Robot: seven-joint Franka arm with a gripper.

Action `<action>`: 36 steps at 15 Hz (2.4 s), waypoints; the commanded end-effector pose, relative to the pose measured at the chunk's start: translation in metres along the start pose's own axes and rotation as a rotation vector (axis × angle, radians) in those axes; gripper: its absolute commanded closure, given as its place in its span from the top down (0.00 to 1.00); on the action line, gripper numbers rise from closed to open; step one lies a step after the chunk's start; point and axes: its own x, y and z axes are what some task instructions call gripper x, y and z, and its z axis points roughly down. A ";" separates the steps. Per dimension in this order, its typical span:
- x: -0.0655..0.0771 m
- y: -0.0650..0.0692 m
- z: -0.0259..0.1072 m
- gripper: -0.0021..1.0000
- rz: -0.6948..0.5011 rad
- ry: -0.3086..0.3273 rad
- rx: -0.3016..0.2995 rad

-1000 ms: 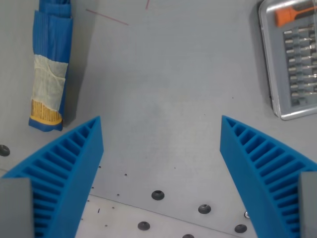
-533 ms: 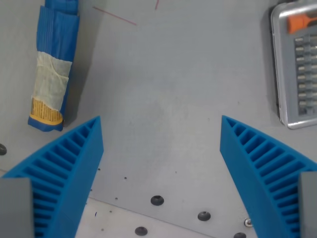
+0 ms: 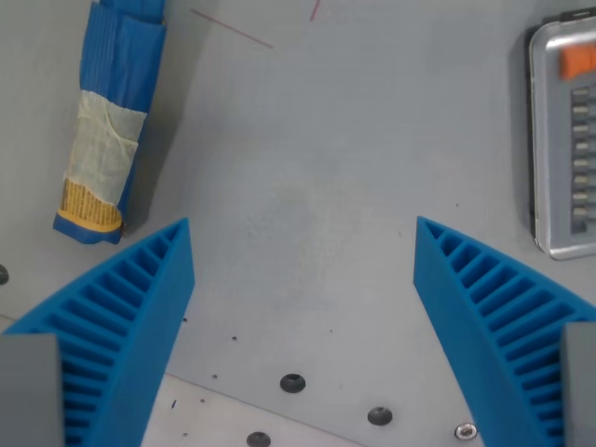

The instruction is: Move above the blue bag

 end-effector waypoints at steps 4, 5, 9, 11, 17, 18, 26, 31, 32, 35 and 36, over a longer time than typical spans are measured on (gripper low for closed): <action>-0.002 -0.009 0.008 1.00 -0.119 0.072 -0.070; -0.002 -0.010 0.009 1.00 -0.124 0.072 -0.071; -0.002 -0.015 0.013 1.00 -0.149 0.080 -0.079; -0.002 -0.017 0.016 1.00 -0.165 0.081 -0.081; 0.000 -0.022 0.022 1.00 -0.203 0.070 -0.079; 0.000 -0.023 0.023 1.00 -0.210 0.069 -0.080; 0.001 -0.032 0.032 1.00 -0.262 0.069 -0.083; 0.002 -0.037 0.037 1.00 -0.292 0.065 -0.085; 0.003 -0.038 0.038 1.00 -0.298 0.067 -0.085; 0.003 -0.041 0.041 1.00 -0.312 0.073 -0.090; 0.003 -0.042 0.042 1.00 -0.318 0.074 -0.092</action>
